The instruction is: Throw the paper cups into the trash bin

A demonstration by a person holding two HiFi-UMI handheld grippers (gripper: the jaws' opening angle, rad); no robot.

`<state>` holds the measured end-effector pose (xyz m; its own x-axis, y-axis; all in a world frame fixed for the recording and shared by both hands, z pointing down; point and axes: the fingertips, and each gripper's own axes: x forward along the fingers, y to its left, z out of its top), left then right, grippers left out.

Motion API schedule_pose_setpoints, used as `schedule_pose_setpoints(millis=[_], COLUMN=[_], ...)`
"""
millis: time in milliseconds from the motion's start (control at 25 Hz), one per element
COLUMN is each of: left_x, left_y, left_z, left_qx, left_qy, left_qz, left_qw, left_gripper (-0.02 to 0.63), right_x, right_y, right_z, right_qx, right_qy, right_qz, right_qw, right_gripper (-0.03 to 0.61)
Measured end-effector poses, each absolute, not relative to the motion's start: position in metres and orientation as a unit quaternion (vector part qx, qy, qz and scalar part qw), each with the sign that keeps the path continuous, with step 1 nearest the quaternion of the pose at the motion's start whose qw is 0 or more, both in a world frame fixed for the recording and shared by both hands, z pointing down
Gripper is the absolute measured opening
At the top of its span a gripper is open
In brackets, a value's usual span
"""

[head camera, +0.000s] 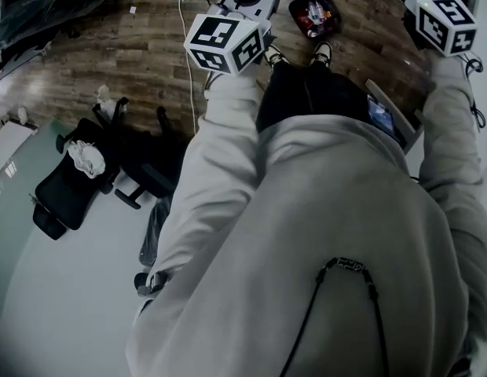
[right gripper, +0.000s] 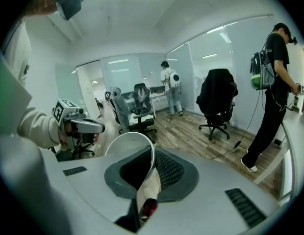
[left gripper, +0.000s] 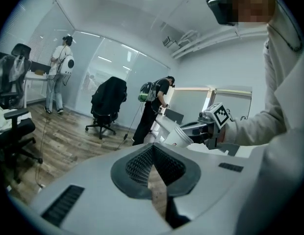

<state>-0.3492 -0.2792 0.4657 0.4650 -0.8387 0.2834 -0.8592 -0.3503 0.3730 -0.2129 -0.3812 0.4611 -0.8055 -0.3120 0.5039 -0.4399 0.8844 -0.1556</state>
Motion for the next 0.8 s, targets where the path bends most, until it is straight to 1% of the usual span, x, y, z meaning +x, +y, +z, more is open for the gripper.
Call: schedule_pose_setpoints(millis=[240, 360, 440, 600, 800], left_x=[-0.33, -0.318, -0.315, -0.318, -0.321], left_y=[-0.273, -0.268, -0.259, -0.259, -0.274], left_z=[0.555, 0.605, 0.634, 0.691, 0.763], left_qx=[0.816, 0.819, 0.813, 0.805, 0.81], left_qy=[-0.5, -0.483, -0.48, -0.476, -0.472], left_qz=[0.047, 0.072, 0.07, 0.068, 0.079], left_qw=[0.288, 0.3, 0.321, 0.348, 0.34], left_gripper=[0.002, 0.002, 0.002, 0.002, 0.002], right_x=[-0.207, -0.209, -0.207, -0.213, -0.214], right_y=[-0.351, -0.332, -0.316, -0.314, -0.313], right_z=[0.567, 0.623, 0.655, 0.707, 0.791], right_qx=[0.181, 0.158, 0.141, 0.137, 0.146], right_qy=[-0.925, -0.916, -0.91, -0.906, -0.9], right_qz=[0.185, 0.177, 0.174, 0.205, 0.198], right_qw=[0.279, 0.323, 0.349, 0.343, 0.36], right_gripper=[0.044, 0.044, 0.044, 0.044, 0.044])
